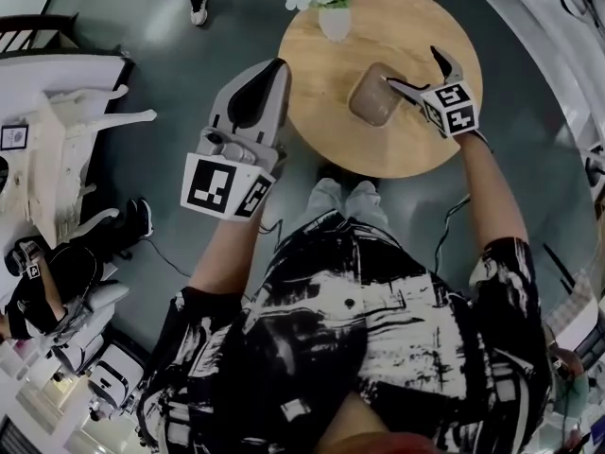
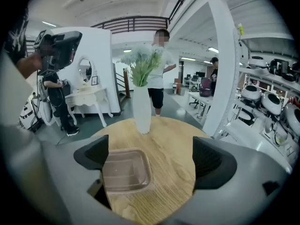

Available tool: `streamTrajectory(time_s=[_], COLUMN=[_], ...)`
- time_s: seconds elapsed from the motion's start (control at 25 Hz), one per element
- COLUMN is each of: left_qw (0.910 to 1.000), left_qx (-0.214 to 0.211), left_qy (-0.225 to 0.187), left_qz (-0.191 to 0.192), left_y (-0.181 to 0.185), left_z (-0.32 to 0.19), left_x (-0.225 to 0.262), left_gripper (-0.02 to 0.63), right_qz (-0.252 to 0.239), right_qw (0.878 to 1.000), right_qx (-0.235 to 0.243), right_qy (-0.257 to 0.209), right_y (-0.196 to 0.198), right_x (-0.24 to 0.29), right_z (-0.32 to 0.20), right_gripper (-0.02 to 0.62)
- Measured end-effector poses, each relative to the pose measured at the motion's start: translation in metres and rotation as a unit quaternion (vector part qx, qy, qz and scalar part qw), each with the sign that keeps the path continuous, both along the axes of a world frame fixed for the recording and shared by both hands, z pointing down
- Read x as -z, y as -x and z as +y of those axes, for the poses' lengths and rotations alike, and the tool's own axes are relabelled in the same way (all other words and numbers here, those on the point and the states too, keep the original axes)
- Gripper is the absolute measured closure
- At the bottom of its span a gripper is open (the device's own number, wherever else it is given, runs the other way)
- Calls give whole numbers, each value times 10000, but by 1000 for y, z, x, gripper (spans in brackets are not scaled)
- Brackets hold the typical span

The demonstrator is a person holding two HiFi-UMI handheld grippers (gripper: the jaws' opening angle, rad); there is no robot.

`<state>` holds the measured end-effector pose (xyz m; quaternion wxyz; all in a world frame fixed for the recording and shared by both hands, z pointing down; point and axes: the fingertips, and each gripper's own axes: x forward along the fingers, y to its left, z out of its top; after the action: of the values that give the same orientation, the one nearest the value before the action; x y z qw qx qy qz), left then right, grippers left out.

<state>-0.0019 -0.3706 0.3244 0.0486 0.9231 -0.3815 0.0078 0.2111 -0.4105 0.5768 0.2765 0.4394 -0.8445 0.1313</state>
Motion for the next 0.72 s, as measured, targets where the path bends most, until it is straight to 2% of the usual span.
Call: streamTrajectory(time_s=[0.24,0.36,0.72], left_qw=[9998,9996,9989], left_qx=[145,214,350], left_qy=[139,184,315], left_qz=[-21,-28,-15], left_y=[5,8,13], left_z=[-10,-13,-18], left_x=[-14,-18,-29], left_gripper=[604,604,604], right_qz=[232,361,786], right_qw=[9978,9956,9855], right_qx=[441,600,1010], right_qy=[438,618,1116], right_y=[2,2,2], right_x=[-32,-44,-76], right_z=[-15,-19,-21], right_gripper=[64,104,290])
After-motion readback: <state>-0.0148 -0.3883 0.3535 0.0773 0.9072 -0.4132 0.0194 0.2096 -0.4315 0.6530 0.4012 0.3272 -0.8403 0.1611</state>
